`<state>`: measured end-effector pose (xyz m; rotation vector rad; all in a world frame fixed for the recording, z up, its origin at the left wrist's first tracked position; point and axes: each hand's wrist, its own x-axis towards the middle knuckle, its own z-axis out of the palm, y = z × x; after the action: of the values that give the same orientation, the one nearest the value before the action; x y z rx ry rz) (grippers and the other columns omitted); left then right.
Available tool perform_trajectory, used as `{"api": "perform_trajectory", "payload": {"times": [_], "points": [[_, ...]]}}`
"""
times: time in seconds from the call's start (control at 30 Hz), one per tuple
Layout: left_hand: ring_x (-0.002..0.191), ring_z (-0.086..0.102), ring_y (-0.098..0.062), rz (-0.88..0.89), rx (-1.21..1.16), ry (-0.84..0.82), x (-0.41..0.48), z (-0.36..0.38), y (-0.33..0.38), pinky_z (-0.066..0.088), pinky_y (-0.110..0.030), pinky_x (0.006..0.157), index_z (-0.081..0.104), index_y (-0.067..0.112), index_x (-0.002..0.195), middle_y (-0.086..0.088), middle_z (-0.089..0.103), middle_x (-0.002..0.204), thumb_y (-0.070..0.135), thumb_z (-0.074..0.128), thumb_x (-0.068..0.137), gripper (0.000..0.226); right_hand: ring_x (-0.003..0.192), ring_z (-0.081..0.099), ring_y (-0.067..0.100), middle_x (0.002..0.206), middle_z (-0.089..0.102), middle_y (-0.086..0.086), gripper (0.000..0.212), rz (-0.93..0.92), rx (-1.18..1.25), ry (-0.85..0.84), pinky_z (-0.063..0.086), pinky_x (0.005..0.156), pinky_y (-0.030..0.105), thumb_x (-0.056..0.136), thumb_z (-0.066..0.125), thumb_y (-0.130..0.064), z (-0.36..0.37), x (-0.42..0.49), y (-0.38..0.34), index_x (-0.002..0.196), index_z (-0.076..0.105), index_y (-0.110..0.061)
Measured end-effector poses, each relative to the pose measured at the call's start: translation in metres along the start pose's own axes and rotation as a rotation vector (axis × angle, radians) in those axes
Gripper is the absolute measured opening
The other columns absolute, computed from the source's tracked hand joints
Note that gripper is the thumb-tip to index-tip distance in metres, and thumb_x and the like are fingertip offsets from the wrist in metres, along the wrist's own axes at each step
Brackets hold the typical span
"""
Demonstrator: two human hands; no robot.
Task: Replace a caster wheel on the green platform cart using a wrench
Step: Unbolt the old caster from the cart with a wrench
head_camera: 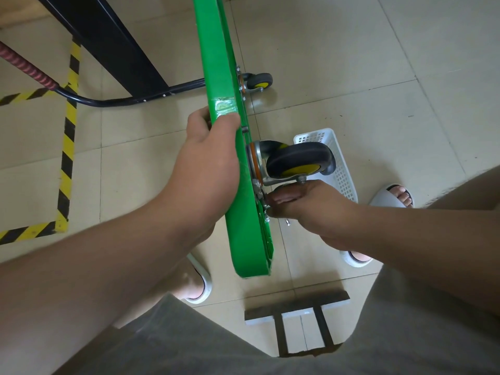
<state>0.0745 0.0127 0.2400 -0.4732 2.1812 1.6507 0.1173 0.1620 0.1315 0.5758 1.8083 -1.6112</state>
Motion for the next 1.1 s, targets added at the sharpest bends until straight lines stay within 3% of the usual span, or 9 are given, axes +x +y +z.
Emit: {"api": "perform_trajectory", "payload": {"times": [0.13, 0.27, 0.37, 0.57, 0.7, 0.8, 0.97, 1.1], "points": [[0.074, 0.056, -0.017, 0.001, 0.005, 0.013, 0.0, 0.0, 0.0, 0.051, -0.034, 0.066, 0.054, 0.035, 0.127, -0.001, 0.058, 0.09, 0.039, 0.043, 0.106, 0.024, 0.092, 0.067, 0.005, 0.11, 0.075, 0.001, 0.018, 0.01, -0.083, 0.0, 0.047, 0.069, 0.017, 0.085, 0.08, -0.015, -0.002, -0.007, 0.001, 0.101, 0.081, -0.022], [0.072, 0.056, -0.016, 0.002, 0.017, 0.016, 0.001, 0.0, 0.0, 0.05, -0.029, 0.062, 0.053, 0.035, 0.127, 0.0, 0.058, 0.09, 0.039, 0.042, 0.107, 0.024, 0.1, 0.073, 0.022, 0.108, 0.076, 0.005, 0.017, 0.032, -0.099, 0.022, 0.059, 0.094, 0.034, 0.083, 0.082, -0.019, -0.005, -0.013, 0.009, 0.1, 0.081, -0.021], [0.069, 0.055, -0.013, 0.006, 0.028, 0.029, 0.0, 0.0, 0.0, 0.048, -0.019, 0.05, 0.054, 0.034, 0.126, 0.001, 0.058, 0.089, 0.039, 0.042, 0.107, 0.023, 0.096, 0.074, 0.027, 0.099, 0.078, 0.007, 0.013, 0.073, -0.05, 0.015, 0.061, 0.092, 0.041, 0.083, 0.083, -0.019, -0.005, -0.02, 0.012, 0.096, 0.08, -0.019], [0.077, 0.057, -0.018, 0.004, -0.008, 0.03, 0.0, 0.001, 0.0, 0.052, -0.035, 0.07, 0.054, 0.036, 0.125, 0.001, 0.059, 0.091, 0.038, 0.043, 0.106, 0.022, 0.093, 0.075, 0.032, 0.095, 0.077, 0.014, 0.01, 0.081, 0.072, -0.032, 0.065, 0.079, 0.04, 0.087, 0.08, -0.019, -0.002, -0.044, 0.007, 0.095, 0.079, -0.012], [0.076, 0.056, -0.019, 0.002, -0.005, 0.03, 0.0, 0.001, 0.0, 0.051, -0.036, 0.07, 0.054, 0.036, 0.124, -0.001, 0.059, 0.09, 0.038, 0.043, 0.106, 0.021, 0.08, 0.075, 0.028, 0.091, 0.077, 0.013, 0.01, 0.06, 0.107, -0.063, 0.065, 0.076, 0.039, 0.089, 0.077, -0.019, 0.003, -0.053, 0.0, 0.093, 0.079, -0.009], [0.078, 0.057, -0.02, -0.002, -0.003, 0.031, 0.0, 0.001, 0.0, 0.052, -0.037, 0.072, 0.054, 0.037, 0.123, -0.002, 0.061, 0.092, 0.04, 0.043, 0.106, 0.021, 0.084, 0.075, 0.031, 0.09, 0.078, 0.011, 0.011, 0.06, 0.119, -0.08, 0.065, 0.077, 0.039, 0.09, 0.076, -0.019, 0.007, -0.054, -0.001, 0.094, 0.08, -0.01], [0.076, 0.057, -0.016, 0.0, -0.001, 0.029, -0.001, 0.0, 0.001, 0.052, -0.033, 0.066, 0.054, 0.037, 0.125, 0.0, 0.06, 0.092, 0.04, 0.042, 0.106, 0.022, 0.076, 0.075, 0.023, 0.09, 0.079, 0.012, 0.013, 0.082, 0.158, -0.135, 0.064, 0.072, 0.031, 0.092, 0.073, -0.017, 0.008, -0.054, -0.002, 0.099, 0.079, -0.009], [0.071, 0.055, -0.013, 0.01, 0.013, 0.043, 0.0, 0.0, 0.001, 0.05, -0.023, 0.053, 0.053, 0.035, 0.123, 0.001, 0.058, 0.089, 0.039, 0.041, 0.107, 0.02, 0.088, 0.076, 0.031, 0.094, 0.079, 0.012, 0.01, 0.081, 0.097, -0.088, 0.064, 0.08, 0.035, 0.09, 0.076, -0.017, 0.008, -0.041, 0.003, 0.099, 0.079, -0.012]]}}
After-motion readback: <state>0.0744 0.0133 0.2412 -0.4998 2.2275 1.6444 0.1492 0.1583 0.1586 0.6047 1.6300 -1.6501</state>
